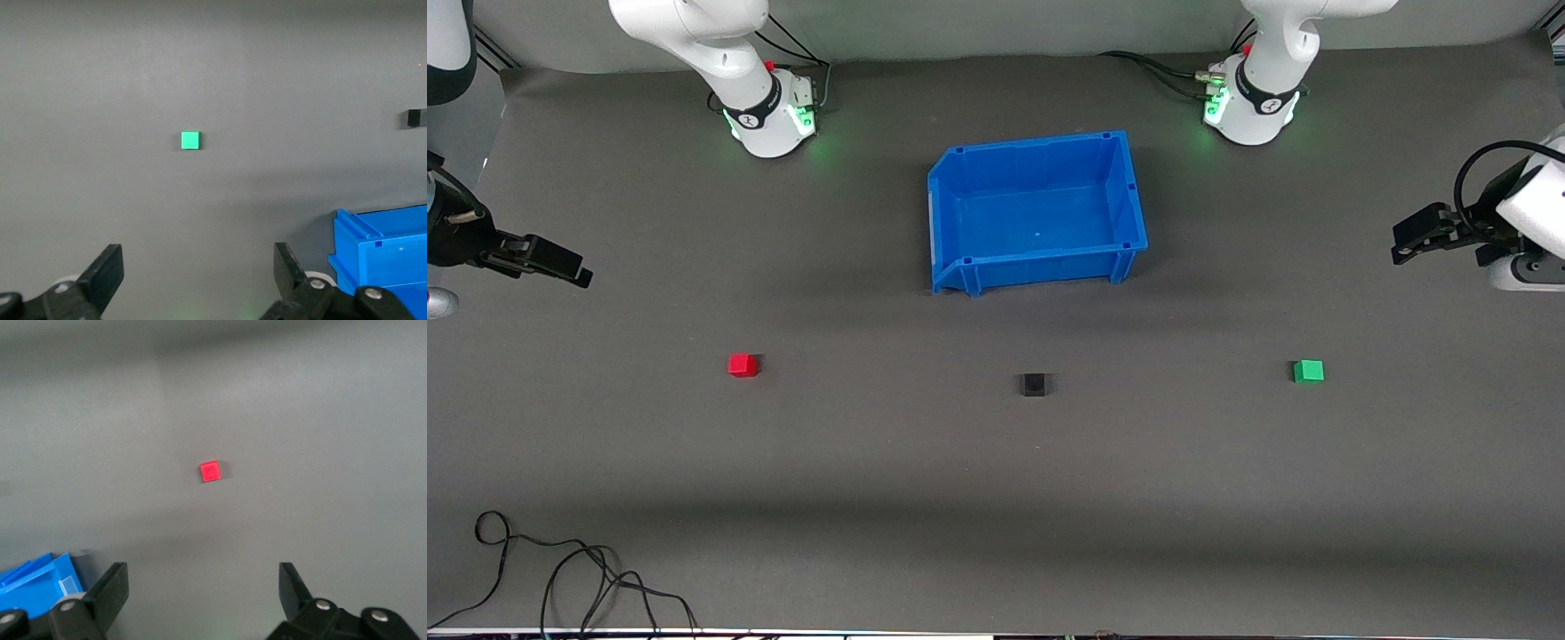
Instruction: Attach green and red cubes to black cube
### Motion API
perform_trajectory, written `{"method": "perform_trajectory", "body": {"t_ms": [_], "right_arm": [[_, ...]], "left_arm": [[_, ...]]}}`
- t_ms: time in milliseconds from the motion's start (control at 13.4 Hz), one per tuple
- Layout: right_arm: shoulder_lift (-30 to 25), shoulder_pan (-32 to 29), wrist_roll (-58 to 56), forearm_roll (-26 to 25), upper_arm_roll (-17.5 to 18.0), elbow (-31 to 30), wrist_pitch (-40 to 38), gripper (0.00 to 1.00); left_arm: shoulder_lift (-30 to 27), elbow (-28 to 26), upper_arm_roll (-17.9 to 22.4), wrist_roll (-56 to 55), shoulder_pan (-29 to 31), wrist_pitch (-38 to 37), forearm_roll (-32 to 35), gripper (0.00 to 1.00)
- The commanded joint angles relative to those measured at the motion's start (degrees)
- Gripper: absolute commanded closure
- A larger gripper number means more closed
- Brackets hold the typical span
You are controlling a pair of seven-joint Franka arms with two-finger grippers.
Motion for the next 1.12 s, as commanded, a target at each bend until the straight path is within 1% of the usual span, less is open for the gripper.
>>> {"method": "perform_trajectory", "body": {"t_ms": [0, 595, 819, 1042], "right_arm": [[-0.31, 0.3, -1.16, -1.06, -0.11, -0.06, -0.53, 0.0], [-0.39, 0.21, -0.98, -1.06, -0.2, -0.15, -0.35, 0.0], [1.09, 0.21, -0.98, -0.45, -0.11, -0.41, 0.44, 0.0], [3.73, 0.99, -0.38, -0.45, 0.06, -4.1, 4.64, 0.0]], "left_arm": [[0.44, 1.22, 0.33, 0.75, -0.77, -1.0, 1.02, 0.0], [0.53, 1.22, 0.33, 0.75, -0.68, -0.74, 1.2, 0.0], [0.53, 1.22, 0.33, 0.75, -0.68, -0.65, 1.11, 0.0], [0.79, 1.13, 0.42, -0.99, -0.07, -1.08, 0.67, 0.0]]}}
